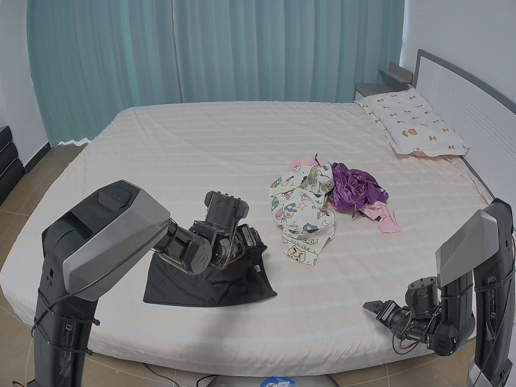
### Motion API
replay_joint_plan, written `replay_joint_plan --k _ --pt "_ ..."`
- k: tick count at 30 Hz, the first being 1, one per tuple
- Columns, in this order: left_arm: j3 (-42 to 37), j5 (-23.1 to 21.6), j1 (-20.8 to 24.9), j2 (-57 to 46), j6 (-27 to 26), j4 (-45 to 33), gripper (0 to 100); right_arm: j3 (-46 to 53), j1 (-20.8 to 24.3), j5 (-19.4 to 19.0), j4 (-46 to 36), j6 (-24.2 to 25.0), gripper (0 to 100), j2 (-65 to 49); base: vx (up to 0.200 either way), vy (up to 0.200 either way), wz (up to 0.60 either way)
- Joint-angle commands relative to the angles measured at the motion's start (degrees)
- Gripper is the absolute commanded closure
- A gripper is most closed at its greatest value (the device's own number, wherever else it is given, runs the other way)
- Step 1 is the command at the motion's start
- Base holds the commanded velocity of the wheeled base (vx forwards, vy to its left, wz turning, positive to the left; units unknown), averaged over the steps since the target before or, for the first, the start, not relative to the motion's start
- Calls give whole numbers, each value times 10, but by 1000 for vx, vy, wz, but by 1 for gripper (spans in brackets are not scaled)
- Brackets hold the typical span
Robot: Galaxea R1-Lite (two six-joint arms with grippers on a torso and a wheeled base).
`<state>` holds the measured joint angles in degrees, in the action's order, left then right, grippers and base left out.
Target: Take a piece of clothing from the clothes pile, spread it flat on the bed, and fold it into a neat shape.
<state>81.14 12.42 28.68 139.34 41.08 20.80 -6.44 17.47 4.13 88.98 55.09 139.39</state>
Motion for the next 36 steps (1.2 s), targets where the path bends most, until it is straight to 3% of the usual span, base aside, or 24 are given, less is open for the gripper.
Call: replay_joint_plan --k 1,5,13,17,20,25,27,31,35,36 --pt "1 -5 0 -27 27 -7 0 0 0 0 9 0 0 1 0 0 0" --pt "-5 -26 -19 -60 63 -37 0 0 0 0 9 0 0 1 0 0 0" --pt "-129 -94 -87 -124 81 -45 0 -2 0 0 9 -1 0 0 0 0 0" --pt "-175 -137 -144 -134 100 -30 0 -7 0 0 10 -9 0 -3 0 50 0" --pt "-231 -188 -197 -147 108 28 0 -10 1 1 10 -39 0 -23 0 200 0" --pt "-265 -197 -240 -139 108 79 0 -21 7 1 8 -67 0 -72 0 200 0" --pt "-267 -197 -243 -137 108 79 0 -22 13 1 8 -75 0 -76 0 200 0" --pt "-277 -205 -249 -136 117 81 0 -26 49 7 3 -144 0 -81 0 200 0" --pt "-280 -207 -250 -136 119 93 0 -58 63 22 -24 -162 0 -83 0 200 0" --pt "-281 -207 -253 -136 123 102 0 -94 67 32 -62 -166 0 -84 0 200 0"
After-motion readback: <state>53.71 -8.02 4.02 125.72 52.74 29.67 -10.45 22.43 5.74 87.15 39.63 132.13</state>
